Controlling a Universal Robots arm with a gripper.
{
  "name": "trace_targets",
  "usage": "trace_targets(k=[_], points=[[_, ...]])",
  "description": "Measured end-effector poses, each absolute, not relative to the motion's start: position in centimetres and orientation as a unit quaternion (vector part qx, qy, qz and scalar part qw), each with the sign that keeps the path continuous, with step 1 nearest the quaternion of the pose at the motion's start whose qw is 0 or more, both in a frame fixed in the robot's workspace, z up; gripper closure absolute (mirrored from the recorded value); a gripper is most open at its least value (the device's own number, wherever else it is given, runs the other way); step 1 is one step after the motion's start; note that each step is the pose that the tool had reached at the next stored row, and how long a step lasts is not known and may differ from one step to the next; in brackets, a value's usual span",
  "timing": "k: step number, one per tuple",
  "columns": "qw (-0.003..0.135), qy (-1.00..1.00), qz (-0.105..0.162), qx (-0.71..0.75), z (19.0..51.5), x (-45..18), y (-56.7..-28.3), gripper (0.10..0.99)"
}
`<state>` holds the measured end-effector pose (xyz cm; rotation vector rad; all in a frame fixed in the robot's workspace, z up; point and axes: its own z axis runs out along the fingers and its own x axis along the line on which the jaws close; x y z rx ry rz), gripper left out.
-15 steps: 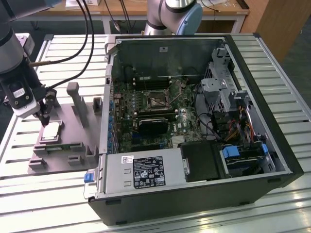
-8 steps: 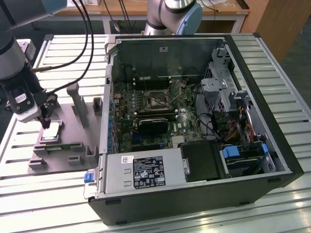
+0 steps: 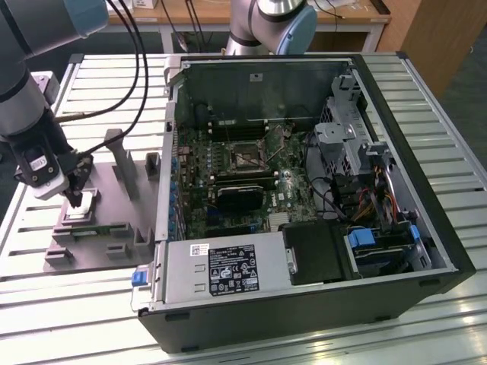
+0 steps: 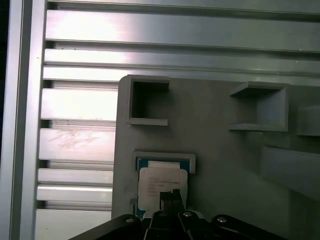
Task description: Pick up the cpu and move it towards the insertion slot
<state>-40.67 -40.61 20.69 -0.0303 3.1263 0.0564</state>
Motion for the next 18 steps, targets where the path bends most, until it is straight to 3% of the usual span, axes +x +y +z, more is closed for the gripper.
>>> trace_targets(k=[13, 18], points=[[0.008, 1.0, 0.018, -0.01, 20.13, -40.84, -40.61, 0.976], [0.008, 1.0, 0.018, -0.01, 20.11, -40.86, -40.61, 0.737]])
